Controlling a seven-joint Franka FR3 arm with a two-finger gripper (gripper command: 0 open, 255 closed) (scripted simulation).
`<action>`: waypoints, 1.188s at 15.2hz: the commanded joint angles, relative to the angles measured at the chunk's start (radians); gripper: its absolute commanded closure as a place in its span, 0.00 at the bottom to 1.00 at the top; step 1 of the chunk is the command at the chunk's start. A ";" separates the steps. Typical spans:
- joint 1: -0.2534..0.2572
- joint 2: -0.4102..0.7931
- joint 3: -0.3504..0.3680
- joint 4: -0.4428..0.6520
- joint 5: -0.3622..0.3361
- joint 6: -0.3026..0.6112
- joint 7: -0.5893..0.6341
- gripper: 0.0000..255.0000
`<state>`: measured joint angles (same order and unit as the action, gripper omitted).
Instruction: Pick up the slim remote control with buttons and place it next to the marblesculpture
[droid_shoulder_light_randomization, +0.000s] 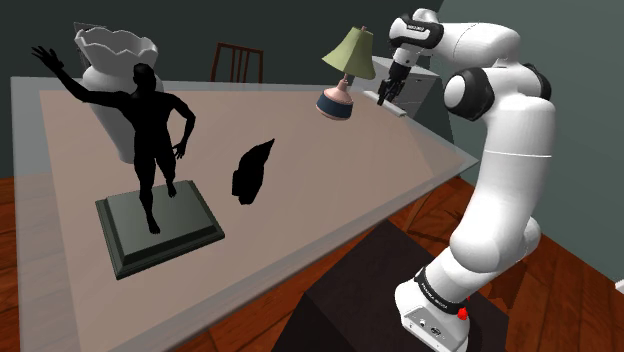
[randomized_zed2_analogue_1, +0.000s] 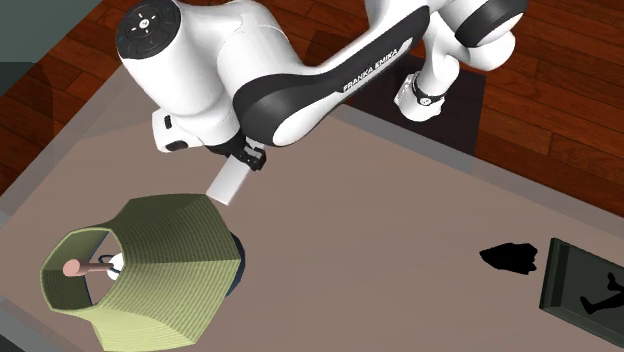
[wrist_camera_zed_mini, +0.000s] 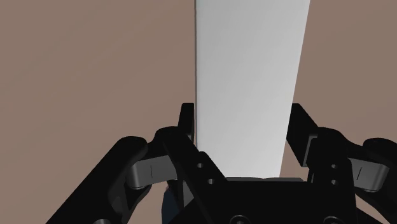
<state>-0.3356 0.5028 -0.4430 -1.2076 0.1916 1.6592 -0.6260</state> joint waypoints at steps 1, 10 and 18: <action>-0.006 0.006 0.000 0.037 0.002 -0.031 0.002 1.00; 0.036 -0.064 -0.004 0.015 -0.024 -0.075 0.035 1.00; 0.220 -0.364 0.026 -0.383 -0.150 0.048 0.212 1.00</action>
<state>-0.1343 0.1696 -0.4238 -1.5519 0.0547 1.6953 -0.4385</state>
